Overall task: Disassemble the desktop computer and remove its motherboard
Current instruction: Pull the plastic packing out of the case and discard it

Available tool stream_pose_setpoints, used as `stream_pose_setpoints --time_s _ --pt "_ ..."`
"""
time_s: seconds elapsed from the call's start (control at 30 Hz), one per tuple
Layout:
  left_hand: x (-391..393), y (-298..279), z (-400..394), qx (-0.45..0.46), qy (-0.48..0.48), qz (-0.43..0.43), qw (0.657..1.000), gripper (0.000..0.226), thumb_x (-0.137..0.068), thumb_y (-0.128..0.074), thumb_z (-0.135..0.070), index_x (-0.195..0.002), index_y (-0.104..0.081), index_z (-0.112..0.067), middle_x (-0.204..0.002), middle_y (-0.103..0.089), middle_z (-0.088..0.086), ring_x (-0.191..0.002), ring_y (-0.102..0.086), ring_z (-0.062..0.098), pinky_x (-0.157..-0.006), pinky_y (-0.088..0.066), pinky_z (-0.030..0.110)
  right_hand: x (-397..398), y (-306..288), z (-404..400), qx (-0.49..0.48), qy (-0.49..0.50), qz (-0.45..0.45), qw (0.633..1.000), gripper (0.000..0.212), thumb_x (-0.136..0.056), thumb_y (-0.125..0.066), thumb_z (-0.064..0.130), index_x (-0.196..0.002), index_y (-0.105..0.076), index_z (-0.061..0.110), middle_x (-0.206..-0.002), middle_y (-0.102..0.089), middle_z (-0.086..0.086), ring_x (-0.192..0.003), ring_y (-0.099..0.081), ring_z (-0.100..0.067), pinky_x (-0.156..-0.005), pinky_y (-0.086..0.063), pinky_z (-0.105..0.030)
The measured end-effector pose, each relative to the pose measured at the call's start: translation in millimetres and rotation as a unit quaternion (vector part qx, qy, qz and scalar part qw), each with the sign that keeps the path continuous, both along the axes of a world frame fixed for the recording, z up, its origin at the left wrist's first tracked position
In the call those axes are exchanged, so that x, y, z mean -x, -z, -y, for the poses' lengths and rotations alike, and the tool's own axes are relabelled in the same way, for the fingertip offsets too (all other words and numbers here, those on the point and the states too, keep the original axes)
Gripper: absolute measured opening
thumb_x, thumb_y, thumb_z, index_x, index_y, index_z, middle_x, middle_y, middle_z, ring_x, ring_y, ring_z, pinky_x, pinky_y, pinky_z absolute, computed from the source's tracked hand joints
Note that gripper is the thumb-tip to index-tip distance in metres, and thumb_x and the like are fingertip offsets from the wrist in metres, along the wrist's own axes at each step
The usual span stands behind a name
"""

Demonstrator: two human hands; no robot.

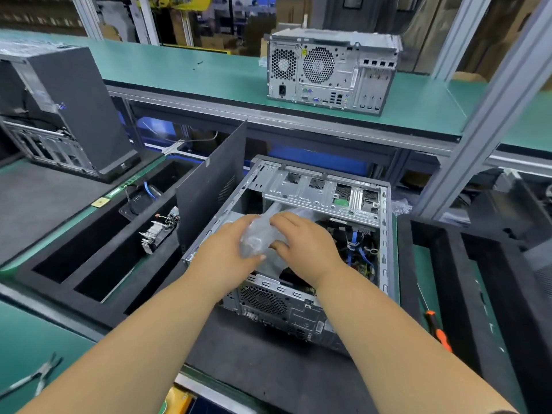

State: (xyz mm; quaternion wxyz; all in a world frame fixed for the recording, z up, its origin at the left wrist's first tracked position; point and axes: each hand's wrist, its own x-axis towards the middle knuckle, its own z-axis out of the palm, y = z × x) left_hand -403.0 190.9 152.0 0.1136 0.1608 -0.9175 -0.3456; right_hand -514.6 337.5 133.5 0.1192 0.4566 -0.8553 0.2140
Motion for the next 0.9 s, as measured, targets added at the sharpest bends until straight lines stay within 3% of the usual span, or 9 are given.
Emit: stream_pose_setpoints --time_s 0.1,0.17,0.27,0.37,0.53,0.67,0.8,0.87,0.9 --pt "-1 0 2 -0.071 -0.017 -0.04 0.997 0.064 -0.073 -0.071 -0.023 -0.12 -0.05 -0.06 -0.096 -0.065 -0.023 -0.079 -0.06 -0.006 -0.057 -0.044 0.008 1 1 -7 0.025 -0.031 0.092 0.995 0.054 -0.085 -0.07 0.033 -0.134 -0.051 0.023 -0.137 -0.05 0.008 -0.122 -0.049 -0.016 -0.098 -0.046 -0.036" --pt "0 -2 3 -0.109 -0.02 -0.071 0.991 0.06 -0.073 -0.073 -0.018 -0.117 -0.057 -0.055 -0.09 -0.067 -0.027 -0.078 -0.062 -0.008 -0.059 -0.044 0.005 2 2 -9 0.029 -0.043 0.118 0.992 0.065 -0.08 -0.073 0.025 -0.138 -0.044 0.023 -0.141 -0.041 0.008 -0.126 -0.044 -0.015 -0.102 -0.041 -0.031" --pt "9 -17 6 -0.137 -0.01 -0.118 0.983 0.053 -0.073 -0.078 -0.017 -0.113 -0.063 -0.049 -0.091 -0.065 -0.037 -0.085 -0.061 -0.014 -0.064 -0.042 0.0 0 2 -7 0.083 0.043 0.135 0.986 0.067 -0.079 -0.072 0.019 -0.136 -0.038 0.027 -0.133 -0.03 0.007 -0.106 -0.053 -0.018 -0.078 -0.049 -0.024" --pt "15 -32 8 -0.127 0.02 -0.113 0.985 0.047 -0.074 -0.078 -0.025 -0.106 -0.063 -0.056 -0.094 -0.067 -0.034 -0.087 -0.062 -0.013 -0.07 -0.045 0.009 -2 4 -4 0.061 0.092 0.11 0.988 0.077 -0.078 -0.075 0.02 -0.139 -0.03 0.03 -0.134 -0.025 0.003 -0.094 -0.051 -0.02 -0.056 -0.035 -0.017" --pt "5 -29 3 -0.143 0.056 -0.089 0.984 0.056 -0.067 -0.075 -0.026 -0.115 -0.062 -0.052 -0.098 -0.07 -0.027 -0.09 -0.067 -0.003 -0.085 -0.055 0.03 -2 1 -4 0.016 0.102 0.075 0.992 0.074 -0.074 -0.078 0.03 -0.136 -0.039 0.026 -0.133 -0.035 0.008 -0.101 -0.055 -0.023 -0.069 -0.043 -0.029" --pt "-10 -31 4 -0.12 0.067 -0.109 0.984 0.062 -0.064 -0.076 -0.028 -0.122 -0.061 -0.045 -0.099 -0.069 -0.03 -0.087 -0.065 -0.007 -0.08 -0.053 0.022 -11 -4 -7 0.019 0.109 0.051 0.993 0.066 -0.071 -0.079 0.039 -0.127 -0.045 0.028 -0.123 -0.041 0.012 -0.086 -0.057 -0.021 -0.063 -0.043 -0.029" --pt "-20 -50 15 -0.061 0.146 -0.109 0.981 0.068 -0.06 -0.078 -0.053 -0.123 -0.053 -0.056 -0.107 -0.06 -0.031 -0.096 -0.058 -0.009 -0.076 -0.042 0.003 -29 -11 -9 0.092 0.122 0.071 0.986 0.059 -0.071 -0.075 0.032 -0.124 -0.048 0.032 -0.119 -0.042 0.017 -0.079 -0.054 -0.014 -0.06 -0.043 -0.029" --pt "-20 -57 20 -0.068 0.181 -0.079 0.978 0.059 -0.07 -0.066 -0.066 -0.126 -0.051 -0.054 -0.113 -0.056 -0.028 -0.106 -0.053 -0.008 -0.087 -0.04 0.007 -38 -15 -12 0.129 0.128 0.093 0.979 0.055 -0.072 -0.074 0.029 -0.121 -0.05 0.035 -0.117 -0.043 0.019 -0.072 -0.05 -0.01 -0.06 -0.045 -0.028" --pt "-20 -60 23 -0.138 0.177 -0.065 0.972 0.049 -0.079 -0.055 -0.068 -0.124 -0.055 -0.05 -0.115 -0.059 -0.023 -0.107 -0.055 -0.004 -0.094 -0.043 0.016 -43 -16 -12 0.138 0.129 0.097 0.977 0.054 -0.072 -0.073 0.027 -0.12 -0.051 0.036 -0.116 -0.043 0.02 -0.071 -0.05 -0.009 -0.061 -0.046 -0.028"
